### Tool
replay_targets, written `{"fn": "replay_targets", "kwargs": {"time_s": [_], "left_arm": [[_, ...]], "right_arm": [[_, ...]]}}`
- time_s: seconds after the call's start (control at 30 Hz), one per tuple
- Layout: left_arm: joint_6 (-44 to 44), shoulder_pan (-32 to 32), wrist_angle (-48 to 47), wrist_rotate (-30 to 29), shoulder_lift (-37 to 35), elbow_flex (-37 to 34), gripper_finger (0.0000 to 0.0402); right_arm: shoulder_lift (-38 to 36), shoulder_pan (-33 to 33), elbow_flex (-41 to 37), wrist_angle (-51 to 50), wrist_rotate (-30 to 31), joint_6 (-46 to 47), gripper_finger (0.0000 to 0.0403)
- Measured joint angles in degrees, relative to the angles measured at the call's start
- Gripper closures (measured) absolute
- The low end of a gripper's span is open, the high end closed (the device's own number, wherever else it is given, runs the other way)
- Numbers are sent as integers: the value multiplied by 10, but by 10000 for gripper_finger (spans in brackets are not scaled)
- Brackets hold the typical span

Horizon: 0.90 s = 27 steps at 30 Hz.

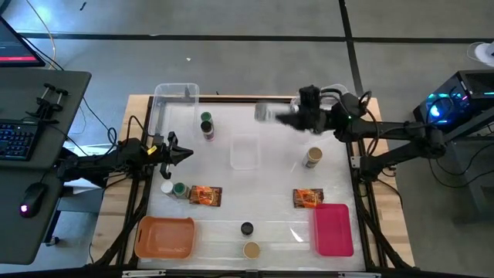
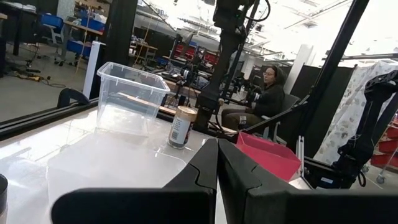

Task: Sort spices by type
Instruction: Put the right white seasoning bottle into the right large transparent bin

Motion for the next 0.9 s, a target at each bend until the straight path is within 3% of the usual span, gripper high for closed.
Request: {"fn": "replay_targets", "kwargs": {"time_s": [0.13, 0.37, 0.43, 0.57, 0.63, 0.7, 0.77, 0.9], "left_arm": [[0, 0, 0, 0, 0, 0, 402], [0, 0, 0, 0, 0, 0, 401], [0, 0, 0, 0, 0, 0, 402], [0, 0, 0, 0, 0, 0, 401], [0, 0, 0, 0, 0, 0, 401], [0, 0, 0, 0, 0, 0, 402], [0, 0, 1, 0, 0, 0, 401], [0, 0, 1, 0, 0, 0, 402]], "right_arm": [[-1, -11, 5, -20, 164, 104, 209], [0, -27, 5, -87, 280, 170, 209], [0, -32, 5, -73, 267, 147, 209], [-11, -24, 6, -27, 144, 29, 209], [-24, -2, 16, -56, 131, -23, 209], [-36, 18, 30, -120, 131, -79, 209], [-48, 38, 51, -215, 172, -118, 209], [-64, 60, 111, -488, 357, -94, 209]]}}
